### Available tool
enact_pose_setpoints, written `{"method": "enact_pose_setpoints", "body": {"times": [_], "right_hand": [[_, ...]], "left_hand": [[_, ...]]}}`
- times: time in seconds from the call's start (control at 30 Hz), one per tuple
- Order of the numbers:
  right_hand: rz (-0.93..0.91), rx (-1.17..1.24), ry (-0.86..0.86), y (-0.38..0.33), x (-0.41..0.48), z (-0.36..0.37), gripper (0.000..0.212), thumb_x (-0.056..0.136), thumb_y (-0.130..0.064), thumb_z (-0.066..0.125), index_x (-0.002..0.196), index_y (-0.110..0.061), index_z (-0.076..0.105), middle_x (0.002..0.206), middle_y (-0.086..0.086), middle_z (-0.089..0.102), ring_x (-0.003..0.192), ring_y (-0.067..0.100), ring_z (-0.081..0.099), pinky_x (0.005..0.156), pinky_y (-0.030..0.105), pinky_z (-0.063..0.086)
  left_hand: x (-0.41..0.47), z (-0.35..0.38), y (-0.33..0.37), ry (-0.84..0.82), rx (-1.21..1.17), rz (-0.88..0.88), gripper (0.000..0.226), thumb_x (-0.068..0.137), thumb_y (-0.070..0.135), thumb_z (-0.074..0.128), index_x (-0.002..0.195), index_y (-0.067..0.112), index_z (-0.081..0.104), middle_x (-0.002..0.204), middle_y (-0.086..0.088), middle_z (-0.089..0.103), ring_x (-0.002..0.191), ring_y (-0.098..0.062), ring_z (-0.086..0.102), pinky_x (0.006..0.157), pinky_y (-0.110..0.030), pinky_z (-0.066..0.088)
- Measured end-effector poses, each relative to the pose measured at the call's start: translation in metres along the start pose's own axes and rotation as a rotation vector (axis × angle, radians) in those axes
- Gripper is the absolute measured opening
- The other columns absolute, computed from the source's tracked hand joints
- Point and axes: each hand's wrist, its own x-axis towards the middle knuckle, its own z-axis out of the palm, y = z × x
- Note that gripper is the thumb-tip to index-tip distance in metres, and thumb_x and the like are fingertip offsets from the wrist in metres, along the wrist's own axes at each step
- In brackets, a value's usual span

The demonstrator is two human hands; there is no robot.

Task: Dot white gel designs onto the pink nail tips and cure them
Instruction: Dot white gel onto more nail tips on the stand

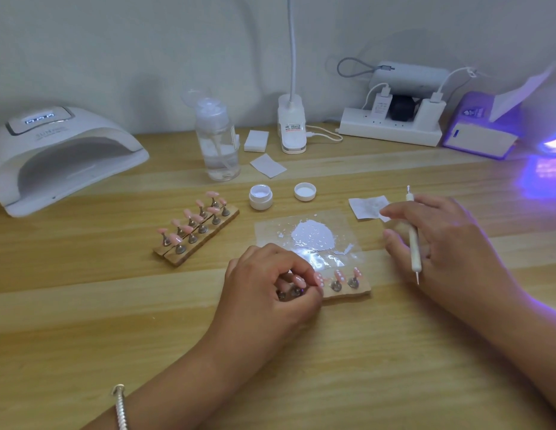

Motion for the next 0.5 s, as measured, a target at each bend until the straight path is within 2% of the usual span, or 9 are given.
{"method": "enact_pose_setpoints", "body": {"times": [0.1, 0.17, 0.27, 0.33, 0.4, 0.5], "right_hand": [[-0.012, 0.0, 0.019, -0.001, 0.0, 0.0, 0.027, 0.086, -0.015, 0.07, 0.112, -0.01, 0.072, 0.111, 0.013, 0.067, 0.118, 0.034, 0.056, 0.099, 0.049, 0.045], [-0.024, 0.034, 0.033, -0.002, 0.0, -0.002, 0.027, 0.095, -0.027, 0.061, 0.117, -0.013, 0.069, 0.111, 0.009, 0.067, 0.118, 0.03, 0.056, 0.1, 0.048, 0.044], [0.012, 0.226, 0.062, -0.008, -0.002, -0.007, 0.038, 0.099, -0.05, 0.038, 0.124, -0.029, 0.058, 0.105, -0.004, 0.067, 0.105, 0.015, 0.058, 0.09, 0.031, 0.043], [0.087, 0.36, 0.112, -0.011, 0.002, -0.011, 0.036, 0.095, -0.061, 0.031, 0.109, -0.035, 0.052, 0.092, -0.01, 0.064, 0.091, 0.001, 0.06, 0.076, 0.015, 0.042], [0.12, 0.391, 0.096, -0.012, 0.012, -0.015, 0.039, 0.092, -0.064, 0.035, 0.092, -0.031, 0.056, 0.084, -0.01, 0.065, 0.082, -0.001, 0.06, 0.064, 0.009, 0.04], [0.117, 0.564, -0.095, -0.017, 0.032, -0.015, 0.035, 0.096, -0.058, 0.048, 0.083, -0.032, 0.069, 0.078, -0.01, 0.07, 0.077, 0.005, 0.06, 0.063, 0.009, 0.04]], "left_hand": [[0.0, -0.001, 0.001, -0.004, -0.005, 0.001, 0.005, 0.067, 0.029, 0.071, 0.068, 0.033, 0.069, 0.076, 0.015, 0.064, 0.083, -0.009, 0.058, 0.083, -0.047, 0.048], [-0.001, -0.002, 0.002, -0.016, 0.005, 0.001, 0.004, 0.067, 0.031, 0.071, 0.069, 0.033, 0.069, 0.076, 0.014, 0.064, 0.084, -0.008, 0.058, 0.084, -0.043, 0.047], [-0.001, -0.006, 0.002, -0.035, 0.037, -0.01, 0.01, 0.065, 0.033, 0.074, 0.073, 0.033, 0.069, 0.08, 0.015, 0.063, 0.09, -0.005, 0.055, 0.08, -0.022, 0.044], [0.001, -0.013, 0.0, -0.089, 0.039, -0.031, 0.016, 0.066, 0.028, 0.08, 0.076, 0.033, 0.069, 0.083, 0.015, 0.063, 0.093, -0.001, 0.054, 0.073, -0.009, 0.039], [0.005, -0.021, -0.003, -0.187, 0.065, -0.035, 0.015, 0.068, 0.025, 0.08, 0.076, 0.033, 0.071, 0.082, 0.013, 0.064, 0.09, -0.002, 0.055, 0.071, -0.011, 0.04], [0.009, -0.027, -0.005, -0.237, -0.007, -0.062, 0.01, 0.065, 0.028, 0.076, 0.074, 0.032, 0.073, 0.08, 0.011, 0.067, 0.084, -0.004, 0.059, 0.075, -0.021, 0.048]]}}
